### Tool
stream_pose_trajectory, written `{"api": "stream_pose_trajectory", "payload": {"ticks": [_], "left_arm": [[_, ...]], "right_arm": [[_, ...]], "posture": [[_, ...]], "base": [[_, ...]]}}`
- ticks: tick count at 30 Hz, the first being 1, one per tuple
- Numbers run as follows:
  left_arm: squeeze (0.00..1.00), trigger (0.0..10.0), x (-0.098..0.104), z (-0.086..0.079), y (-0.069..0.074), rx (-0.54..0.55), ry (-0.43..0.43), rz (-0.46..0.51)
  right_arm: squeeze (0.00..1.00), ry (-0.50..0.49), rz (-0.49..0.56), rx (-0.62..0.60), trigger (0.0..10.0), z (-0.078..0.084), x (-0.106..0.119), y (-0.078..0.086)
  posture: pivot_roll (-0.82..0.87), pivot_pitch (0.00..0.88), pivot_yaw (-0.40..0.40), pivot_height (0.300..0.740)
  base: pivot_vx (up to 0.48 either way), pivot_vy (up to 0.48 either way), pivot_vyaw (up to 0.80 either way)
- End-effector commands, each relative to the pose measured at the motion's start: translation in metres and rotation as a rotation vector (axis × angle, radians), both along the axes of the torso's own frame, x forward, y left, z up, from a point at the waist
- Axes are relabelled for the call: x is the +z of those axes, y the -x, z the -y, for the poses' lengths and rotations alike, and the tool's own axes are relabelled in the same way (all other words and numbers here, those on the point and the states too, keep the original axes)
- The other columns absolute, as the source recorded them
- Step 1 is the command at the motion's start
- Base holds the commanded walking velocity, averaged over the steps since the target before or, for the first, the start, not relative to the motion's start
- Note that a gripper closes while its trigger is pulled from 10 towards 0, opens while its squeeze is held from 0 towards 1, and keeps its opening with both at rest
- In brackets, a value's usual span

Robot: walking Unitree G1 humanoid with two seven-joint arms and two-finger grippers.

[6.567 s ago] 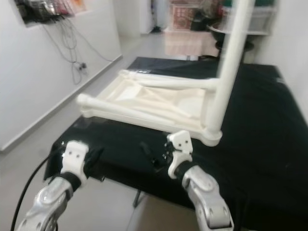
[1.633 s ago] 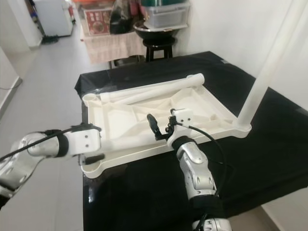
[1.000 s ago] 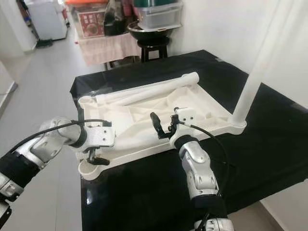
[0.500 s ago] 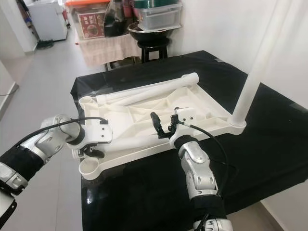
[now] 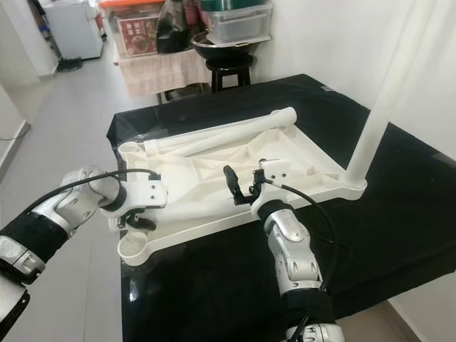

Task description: Building children table

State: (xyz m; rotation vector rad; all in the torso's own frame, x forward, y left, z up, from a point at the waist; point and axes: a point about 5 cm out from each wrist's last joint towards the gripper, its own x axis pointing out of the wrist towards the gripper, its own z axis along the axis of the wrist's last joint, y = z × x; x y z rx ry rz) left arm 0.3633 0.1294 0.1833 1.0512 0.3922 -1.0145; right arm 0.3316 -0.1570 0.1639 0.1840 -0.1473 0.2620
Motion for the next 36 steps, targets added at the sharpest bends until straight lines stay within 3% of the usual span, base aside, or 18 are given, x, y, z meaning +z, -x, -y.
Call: {"api": "stream_pose_trajectory", "payload": {"ticks": [1, 4, 6, 9, 10, 13, 14, 15, 16, 17, 19, 21, 23, 25, 26, 28, 31, 36], "left_arm": [[0.0, 0.0, 0.024, -0.007, -0.009, 0.06, 0.095, 0.106], [0.0, 0.0, 0.03, -0.01, -0.011, 0.086, 0.135, 0.132], [0.0, 0.0, 0.041, -0.016, -0.014, 0.128, 0.233, 0.178], [0.0, 0.0, 0.049, -0.019, -0.015, 0.155, 0.315, 0.217], [0.0, 0.0, 0.049, -0.019, -0.015, 0.155, 0.315, 0.217], [0.0, 0.0, 0.063, -0.017, -0.015, 0.17, 0.494, 0.27], [0.0, 0.0, 0.063, -0.017, -0.015, 0.17, 0.494, 0.27], [0.0, 0.0, 0.068, -0.015, -0.012, 0.158, 0.588, 0.272], [0.0, 0.0, 0.068, -0.015, -0.012, 0.158, 0.588, 0.272], [0.0, 0.0, 0.073, -0.013, -0.009, 0.141, 0.684, 0.265], [0.0, 0.0, 0.081, -0.008, 0.001, 0.072, 0.866, 0.17], [0.0, 0.0, 0.082, -0.007, 0.004, 0.053, 0.902, 0.144], [0.0, 0.0, 0.084, -0.004, 0.016, -0.031, 0.962, 0.052], [0.0, 0.0, 0.087, 0.001, 0.045, -0.232, 1.029, -0.147], [0.0, 0.0, 0.087, 0.001, 0.045, -0.232, 1.029, -0.147], [0.0, 0.0, 0.088, 0.001, 0.064, -0.357, 1.053, -0.277], [0.0, 0.0, 0.09, -0.003, 0.075, -0.418, 1.069, -0.347], [0.0, 0.0, 0.091, -0.008, 0.085, -0.452, 1.094, -0.409]], "right_arm": [[0.0, -0.209, 0.096, 0.072, 10.0, 0.003, 0.032, 0.001], [0.0, -0.292, 0.137, 0.125, 10.0, 0.004, 0.045, 0.004], [0.0, -0.394, 0.212, 0.26, 10.0, 0.002, 0.065, 0.014], [0.0, -0.439, 0.245, 0.378, 10.0, -0.001, 0.073, 0.023], [0.0, -0.439, 0.245, 0.378, 10.0, -0.001, 0.073, 0.023], [0.0, -0.429, 0.231, 0.545, 10.0, -0.009, 0.071, 0.036], [0.0, -0.429, 0.231, 0.545, 10.0, -0.009, 0.071, 0.036], [0.0, -0.402, 0.211, 0.597, 10.0, -0.012, 0.066, 0.04], [0.0, -0.402, 0.211, 0.597, 10.0, -0.012, 0.066, 0.04], [0.0, -0.376, 0.193, 0.649, 10.0, -0.014, 0.062, 0.045], [0.0, -0.325, 0.169, 0.751, 10.0, -0.018, 0.056, 0.054], [0.0, -0.315, 0.164, 0.773, 10.0, -0.019, 0.055, 0.056], [0.0, -0.29, 0.162, 0.814, 10.0, -0.02, 0.055, 0.059], [0.0, -0.246, 0.172, 0.861, 10.0, -0.019, 0.059, 0.058], [0.0, -0.246, 0.172, 0.861, 10.0, -0.019, 0.059, 0.058], [0.0, -0.215, 0.195, 0.892, 10.0, -0.018, 0.066, 0.054], [0.0, -0.19, 0.215, 0.934, 10.0, -0.016, 0.074, 0.054], [0.0, -0.113, 0.228, 1.008, 10.0, -0.017, 0.08, 0.056]], "posture": [[-0.07, 0.0, 0.086, 0.74], [-0.07, 0.0, 0.088, 0.74], [-0.07, 0.0, 0.087, 0.74], [-0.07, 0.0, 0.086, 0.74], [-0.07, 0.0, 0.086, 0.74], [-0.07, 0.0, 0.082, 0.74], [-0.07, 0.0, 0.082, 0.74], [-0.08, 0.0, 0.082, 0.74], [-0.08, 0.0, 0.082, 0.74], [-0.08, 0.0, 0.08, 0.74], [-0.07, 0.0, 0.077, 0.74], [-0.07, 0.0, 0.077, 0.74], [-0.08, 0.0, 0.076, 0.74], [-0.07, 0.0, 0.07, 0.74], [-0.07, 0.0, 0.07, 0.74], [-0.07, 0.0, 0.068, 0.74], [-0.07, 0.0, 0.059, 0.74], [-0.07, 0.0, 0.059, 0.74]], "base": [[0.0, 0.0, 0.0], [0.0, 0.0, 0.0], [0.0, 0.0, 0.0], [0.0, 0.0, 0.0], [0.0, 0.0, 0.0], [0.0, 0.0, 0.0], [0.0, 0.0, 0.0], [0.0, 0.0, 0.0], [0.0, 0.0, 0.0], [0.0, 0.0, 0.0], [0.0, 0.0, 0.0], [0.0, 0.0, 0.0], [0.0, 0.0, 0.0], [0.0, 0.0, 0.0], [0.0, 0.0, 0.0], [0.0, 0.0, 0.0], [0.0, 0.0, 0.0], [0.0, 0.0, 0.0]]}}
